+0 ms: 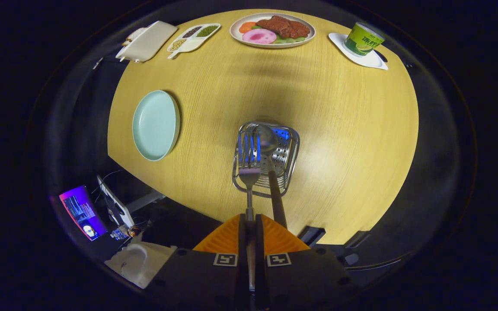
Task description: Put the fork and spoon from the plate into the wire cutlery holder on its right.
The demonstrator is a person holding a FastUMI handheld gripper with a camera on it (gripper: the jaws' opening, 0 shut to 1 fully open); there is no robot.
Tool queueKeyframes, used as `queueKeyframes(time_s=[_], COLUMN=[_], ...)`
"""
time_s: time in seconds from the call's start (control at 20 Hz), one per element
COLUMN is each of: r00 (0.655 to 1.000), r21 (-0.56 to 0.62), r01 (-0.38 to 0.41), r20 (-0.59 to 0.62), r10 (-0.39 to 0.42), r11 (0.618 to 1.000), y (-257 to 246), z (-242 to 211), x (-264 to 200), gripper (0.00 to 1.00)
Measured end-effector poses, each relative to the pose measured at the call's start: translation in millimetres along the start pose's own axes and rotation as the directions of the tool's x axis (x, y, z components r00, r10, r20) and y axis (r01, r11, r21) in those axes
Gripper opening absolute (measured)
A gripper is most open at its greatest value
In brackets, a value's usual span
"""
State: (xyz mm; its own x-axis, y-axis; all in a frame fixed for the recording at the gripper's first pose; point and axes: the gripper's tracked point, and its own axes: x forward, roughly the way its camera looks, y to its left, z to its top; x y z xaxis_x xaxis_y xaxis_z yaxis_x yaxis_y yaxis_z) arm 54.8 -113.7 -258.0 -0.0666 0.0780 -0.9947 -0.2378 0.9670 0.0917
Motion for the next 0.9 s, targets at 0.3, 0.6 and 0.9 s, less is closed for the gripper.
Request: queueKeyframes(time_s=[0.3,0.6,0.9], r00=[0.995,0.988,0.984], r21=[-0.014,-0.042,-0.022], r01=[0.04,0.065,0.085], r20=[-0.094,-0.135,-0.158], r10=[-0.041,-0.07,-0.087], r11=[0.999,0.997,0.996], y=[-6.0,-9.5,-5.3], z=[0.8,-15.4,-9.3], x=[12.7,8.7,16.0], gripper=[0.1,0.1,0.11])
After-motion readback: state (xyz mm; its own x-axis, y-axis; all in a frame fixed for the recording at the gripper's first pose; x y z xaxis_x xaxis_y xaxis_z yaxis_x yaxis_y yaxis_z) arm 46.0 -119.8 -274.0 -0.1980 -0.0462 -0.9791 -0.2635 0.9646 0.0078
